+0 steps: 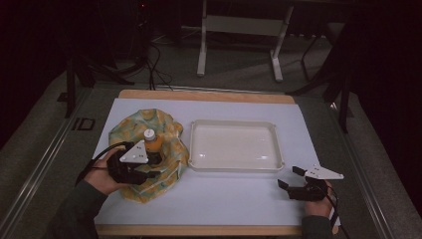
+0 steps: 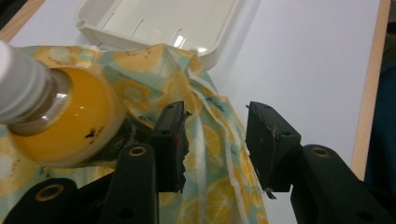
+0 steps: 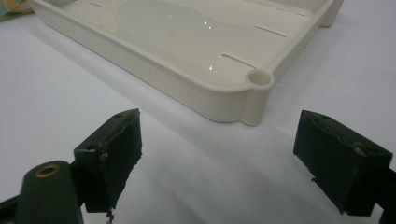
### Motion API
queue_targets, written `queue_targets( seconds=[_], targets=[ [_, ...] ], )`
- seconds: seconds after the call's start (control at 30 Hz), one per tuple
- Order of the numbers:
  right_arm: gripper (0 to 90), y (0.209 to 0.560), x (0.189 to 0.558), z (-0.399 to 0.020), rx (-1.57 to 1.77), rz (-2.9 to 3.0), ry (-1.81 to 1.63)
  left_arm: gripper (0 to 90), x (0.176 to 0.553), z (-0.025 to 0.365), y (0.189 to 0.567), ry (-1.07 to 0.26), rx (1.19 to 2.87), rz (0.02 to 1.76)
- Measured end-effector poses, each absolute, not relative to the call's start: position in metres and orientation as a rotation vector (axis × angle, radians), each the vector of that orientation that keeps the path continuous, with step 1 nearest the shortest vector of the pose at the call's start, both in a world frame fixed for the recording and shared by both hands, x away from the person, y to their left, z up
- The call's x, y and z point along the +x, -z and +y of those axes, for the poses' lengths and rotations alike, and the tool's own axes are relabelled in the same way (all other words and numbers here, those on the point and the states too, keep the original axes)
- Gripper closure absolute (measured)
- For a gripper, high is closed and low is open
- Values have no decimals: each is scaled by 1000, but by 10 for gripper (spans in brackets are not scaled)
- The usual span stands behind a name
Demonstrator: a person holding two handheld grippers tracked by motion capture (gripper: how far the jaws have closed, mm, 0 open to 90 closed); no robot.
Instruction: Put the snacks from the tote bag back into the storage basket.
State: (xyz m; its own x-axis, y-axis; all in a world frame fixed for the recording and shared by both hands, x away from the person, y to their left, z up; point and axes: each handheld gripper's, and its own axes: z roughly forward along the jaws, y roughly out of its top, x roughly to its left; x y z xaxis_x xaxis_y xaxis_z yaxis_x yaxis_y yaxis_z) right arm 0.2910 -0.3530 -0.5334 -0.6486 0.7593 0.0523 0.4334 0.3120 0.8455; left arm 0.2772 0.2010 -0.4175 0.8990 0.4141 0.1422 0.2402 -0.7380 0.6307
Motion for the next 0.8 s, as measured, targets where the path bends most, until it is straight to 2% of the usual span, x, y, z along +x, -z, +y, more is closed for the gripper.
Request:
queue_targets(
  seconds=[0.33,0.63,0.8],
  targets=[
    [150,533,291,-353,1066,2232,-1267,590,285,209,405,-371,2493,458],
    [151,533,291,-353,1060,2235,-1268,556,293,213,397,-333,2520,474],
    [151,533,291,-353,1060,2235,-1269,601,295,213,392,-336,2529,458]
  ],
)
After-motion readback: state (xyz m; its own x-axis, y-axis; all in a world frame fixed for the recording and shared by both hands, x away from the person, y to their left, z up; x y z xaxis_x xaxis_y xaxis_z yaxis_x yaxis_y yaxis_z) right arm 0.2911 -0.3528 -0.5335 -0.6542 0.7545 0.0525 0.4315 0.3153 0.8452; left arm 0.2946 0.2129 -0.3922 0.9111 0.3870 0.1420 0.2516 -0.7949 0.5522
